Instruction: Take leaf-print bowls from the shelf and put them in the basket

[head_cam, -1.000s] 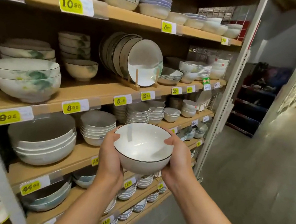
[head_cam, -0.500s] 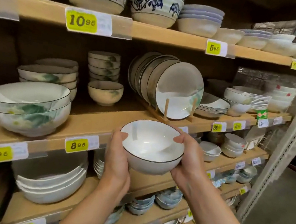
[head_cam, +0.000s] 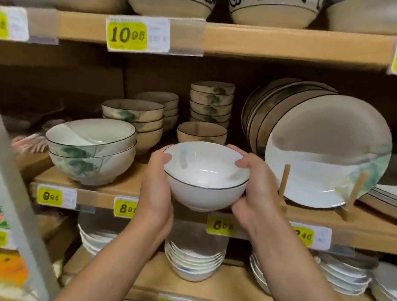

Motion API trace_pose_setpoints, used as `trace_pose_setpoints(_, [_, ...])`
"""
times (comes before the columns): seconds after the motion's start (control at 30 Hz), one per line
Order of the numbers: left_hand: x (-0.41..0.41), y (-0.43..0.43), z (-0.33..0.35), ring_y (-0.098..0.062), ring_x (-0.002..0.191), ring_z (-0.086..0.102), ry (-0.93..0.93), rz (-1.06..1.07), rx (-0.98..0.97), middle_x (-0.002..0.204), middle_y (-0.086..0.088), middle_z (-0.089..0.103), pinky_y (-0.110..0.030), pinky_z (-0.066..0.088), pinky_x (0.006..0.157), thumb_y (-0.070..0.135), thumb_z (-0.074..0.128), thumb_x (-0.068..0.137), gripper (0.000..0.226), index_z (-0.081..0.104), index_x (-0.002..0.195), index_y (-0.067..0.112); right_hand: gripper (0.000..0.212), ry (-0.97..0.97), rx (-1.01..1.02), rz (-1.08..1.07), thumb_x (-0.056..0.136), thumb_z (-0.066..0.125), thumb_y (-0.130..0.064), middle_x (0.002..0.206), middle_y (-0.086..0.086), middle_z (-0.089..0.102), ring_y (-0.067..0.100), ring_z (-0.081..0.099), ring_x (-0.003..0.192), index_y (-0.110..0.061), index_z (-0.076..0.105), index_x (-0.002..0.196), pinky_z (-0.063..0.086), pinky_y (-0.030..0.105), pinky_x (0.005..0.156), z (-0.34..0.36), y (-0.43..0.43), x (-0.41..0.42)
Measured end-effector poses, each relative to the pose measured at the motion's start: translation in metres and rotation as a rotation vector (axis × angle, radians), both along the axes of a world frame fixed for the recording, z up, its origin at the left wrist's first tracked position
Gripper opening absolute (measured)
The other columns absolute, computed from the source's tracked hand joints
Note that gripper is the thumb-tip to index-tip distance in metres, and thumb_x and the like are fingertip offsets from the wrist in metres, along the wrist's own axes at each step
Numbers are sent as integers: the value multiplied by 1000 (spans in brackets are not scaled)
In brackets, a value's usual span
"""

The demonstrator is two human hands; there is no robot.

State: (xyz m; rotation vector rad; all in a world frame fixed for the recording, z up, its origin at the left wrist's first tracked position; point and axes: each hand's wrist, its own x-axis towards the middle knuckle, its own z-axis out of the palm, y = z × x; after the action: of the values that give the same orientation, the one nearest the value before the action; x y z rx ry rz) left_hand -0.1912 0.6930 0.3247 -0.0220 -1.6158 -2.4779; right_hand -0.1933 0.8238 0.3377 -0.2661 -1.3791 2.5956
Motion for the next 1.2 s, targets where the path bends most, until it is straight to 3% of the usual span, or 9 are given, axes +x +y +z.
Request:
trace_pose_setpoints(0.17, [0, 4, -11, -28, 118, 59, -16, 105, 11, 121, -11, 66, -51, 45, 105, 41, 55, 72, 60, 57, 126, 16, 38, -49, -25, 24, 78, 45, -6, 107, 14, 67, 33, 63, 94, -16, 70, 105, 53, 32, 64, -4, -8, -27])
trace_pose_setpoints(0.37, [-11, 22, -18, -16, 113, 61, 45, 184, 18, 128, 1, 60, -39, 51, 99, 37, 63, 67, 75, 36, 137, 36, 25, -37, -21, -25, 77, 48, -8, 90, 12, 70, 30, 65, 82, -17, 68, 89, 55, 40, 74, -5, -18, -46])
trace_pose_setpoints(0.5, [-15, 19, -18, -13, 109, 61, 74, 198, 12, 124, 3, 60, -29, 52, 85, 35, 61, 68, 71, 35, 134, 39, 20, -42, -18, -19, 77, 51, -12, 72, 6, 72, 26, 67, 74, -16, 67, 88, 56, 36, 66, -5, -22, -50])
trace_pose_setpoints(0.67, [-23, 9, -21, -10, 106, 60, 52, 149, -54, 122, 6, 60, -25, 50, 78, 37, 58, 68, 72, 33, 135, 42, 27, -49, -28, -13, 78, 49, -11, 90, 13, 70, 31, 66, 85, -12, 64, 100, 57, 42, 76, -8, -27, -53])
trace_pose_setpoints(0.83, [-34, -8, -9, -16, 106, 62, 13, 64, -54, 116, 1, 65, -41, 50, 96, 33, 56, 71, 64, 44, 133, 27, 25, -38, -95, -5, 78, 47, -5, 83, 14, 72, 30, 67, 77, -6, 64, 96, 57, 36, 65, -6, -21, -59])
trace_pose_setpoints(0.93, [-49, -31, 3, -27, 104, 67, -109, -172, 35, 118, -11, 69, -44, 55, 86, 24, 49, 84, 46, 57, 127, 13, 54, -66, -97, 160, 67, 48, -5, 112, 24, 68, 40, 65, 101, 0, 60, 119, 56, 46, 83, -5, -9, -64])
trace_pose_setpoints(1.03, [-60, -47, 13, -34, 95, 70, -267, -482, 60, 115, -17, 71, -44, 58, 71, 27, 46, 80, 44, 69, 115, 11, 73, -144, -9, 422, 59, 49, -10, 129, 26, 59, 40, 59, 108, 1, 56, 130, 53, 42, 86, 1, -2, -64])
trace_pose_setpoints(1.13, [-66, -46, 10, -37, 96, 67, -299, -496, 8, 111, -17, 72, -44, 57, 69, 29, 44, 79, 46, 67, 116, 13, 77, -165, 11, 505, 58, 53, -12, 136, 23, 54, 40, 56, 108, -3, 54, 134, 51, 41, 84, -1, 2, -70])
trace_pose_setpoints(1.2, [-66, -42, 7, -38, 96, 66, -301, -458, 8, 107, -16, 73, -43, 57, 66, 29, 43, 79, 45, 67, 114, 14, 67, -161, 3, 496, 64, 54, -13, 128, 23, 60, 39, 60, 103, -2, 57, 130, 53, 42, 83, -3, 4, -72])
